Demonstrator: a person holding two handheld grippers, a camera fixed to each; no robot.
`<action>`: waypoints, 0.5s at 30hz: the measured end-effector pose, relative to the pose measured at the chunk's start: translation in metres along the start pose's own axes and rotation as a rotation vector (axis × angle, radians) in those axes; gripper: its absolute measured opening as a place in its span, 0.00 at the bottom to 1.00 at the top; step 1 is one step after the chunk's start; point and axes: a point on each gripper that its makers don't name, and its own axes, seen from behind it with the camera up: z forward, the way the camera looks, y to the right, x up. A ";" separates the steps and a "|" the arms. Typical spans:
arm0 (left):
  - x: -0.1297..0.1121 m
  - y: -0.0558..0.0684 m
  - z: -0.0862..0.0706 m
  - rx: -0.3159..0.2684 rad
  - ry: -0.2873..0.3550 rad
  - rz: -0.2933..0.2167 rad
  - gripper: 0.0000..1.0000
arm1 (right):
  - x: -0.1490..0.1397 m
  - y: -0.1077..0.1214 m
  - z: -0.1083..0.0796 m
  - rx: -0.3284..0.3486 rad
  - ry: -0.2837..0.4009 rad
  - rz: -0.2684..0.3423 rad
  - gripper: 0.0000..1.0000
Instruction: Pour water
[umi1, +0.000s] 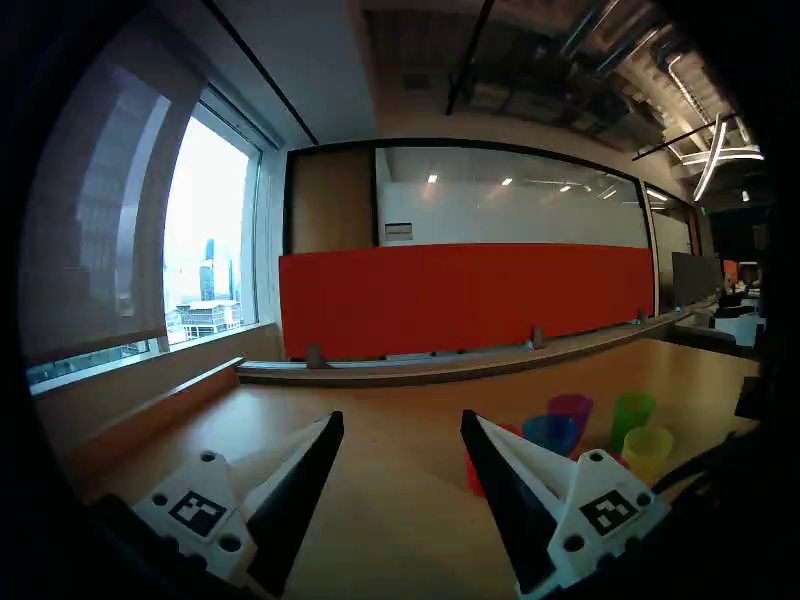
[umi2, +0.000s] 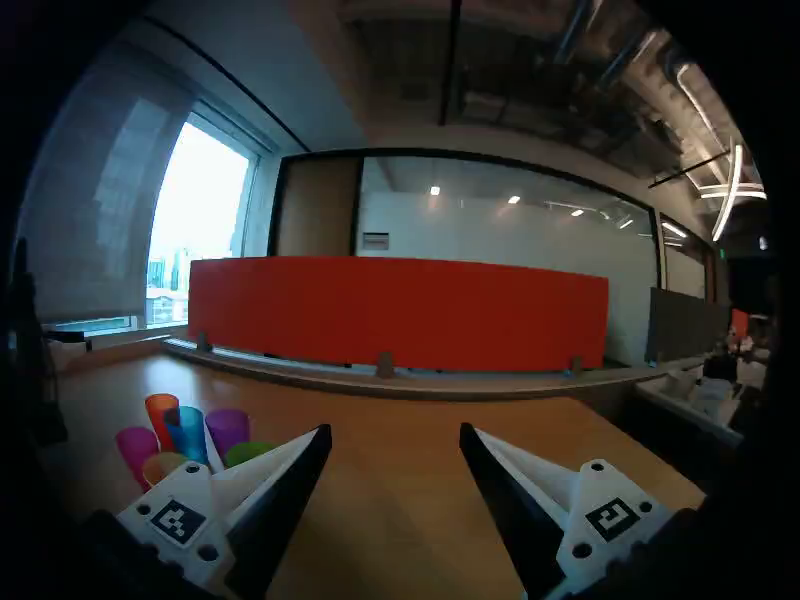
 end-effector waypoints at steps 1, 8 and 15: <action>0.005 -0.002 0.001 -0.001 -0.006 0.002 0.87 | 0.002 -0.001 0.001 0.004 -0.002 -0.001 0.99; 0.044 -0.011 0.012 -0.026 -0.028 0.017 0.87 | 0.035 -0.010 0.008 0.045 -0.021 -0.006 0.99; 0.093 -0.008 0.020 -0.077 -0.021 0.028 0.87 | 0.082 -0.019 0.015 0.102 -0.020 0.001 0.99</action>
